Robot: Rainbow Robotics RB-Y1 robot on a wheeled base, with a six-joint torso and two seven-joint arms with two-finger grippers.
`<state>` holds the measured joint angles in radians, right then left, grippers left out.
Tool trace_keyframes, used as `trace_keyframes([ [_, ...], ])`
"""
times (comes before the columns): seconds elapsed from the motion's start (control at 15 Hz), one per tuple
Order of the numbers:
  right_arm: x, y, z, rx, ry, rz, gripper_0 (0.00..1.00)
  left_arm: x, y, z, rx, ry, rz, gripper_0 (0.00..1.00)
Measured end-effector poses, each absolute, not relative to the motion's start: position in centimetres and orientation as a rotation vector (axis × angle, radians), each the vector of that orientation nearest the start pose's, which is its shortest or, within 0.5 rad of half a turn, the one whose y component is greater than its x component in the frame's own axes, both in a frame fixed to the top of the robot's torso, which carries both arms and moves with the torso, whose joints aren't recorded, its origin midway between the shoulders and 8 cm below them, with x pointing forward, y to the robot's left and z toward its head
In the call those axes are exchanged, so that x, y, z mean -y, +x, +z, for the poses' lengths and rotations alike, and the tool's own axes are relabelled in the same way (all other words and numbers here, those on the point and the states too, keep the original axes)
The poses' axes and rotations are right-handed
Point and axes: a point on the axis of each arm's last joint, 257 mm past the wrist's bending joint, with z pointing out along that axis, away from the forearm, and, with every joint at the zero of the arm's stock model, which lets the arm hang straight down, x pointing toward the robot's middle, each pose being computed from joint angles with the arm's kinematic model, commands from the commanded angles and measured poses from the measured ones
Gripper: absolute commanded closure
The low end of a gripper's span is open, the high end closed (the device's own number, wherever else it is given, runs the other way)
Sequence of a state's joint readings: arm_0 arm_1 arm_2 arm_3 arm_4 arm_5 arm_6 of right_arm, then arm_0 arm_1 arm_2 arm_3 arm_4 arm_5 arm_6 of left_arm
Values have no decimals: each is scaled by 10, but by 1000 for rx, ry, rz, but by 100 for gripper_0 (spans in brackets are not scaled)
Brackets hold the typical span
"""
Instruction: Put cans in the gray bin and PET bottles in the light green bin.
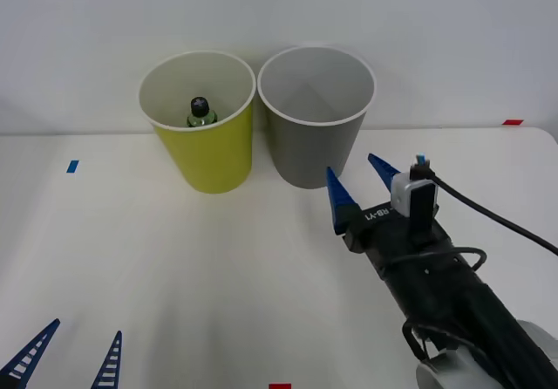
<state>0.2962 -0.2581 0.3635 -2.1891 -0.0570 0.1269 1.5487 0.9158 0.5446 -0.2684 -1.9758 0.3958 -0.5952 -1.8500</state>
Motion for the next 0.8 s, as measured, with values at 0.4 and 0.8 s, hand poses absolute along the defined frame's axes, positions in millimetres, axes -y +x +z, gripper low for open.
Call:
trace_keyframes([
  [0.4, 164, 376, -181, -1418, -247, 131, 41, -282, 250, -259, -1574, 228, 75, 21],
  [0.8, 211, 324, -193, -1400, -180, 103, 42, -282, 250, -259, -1574, 228, 75, 21],
])
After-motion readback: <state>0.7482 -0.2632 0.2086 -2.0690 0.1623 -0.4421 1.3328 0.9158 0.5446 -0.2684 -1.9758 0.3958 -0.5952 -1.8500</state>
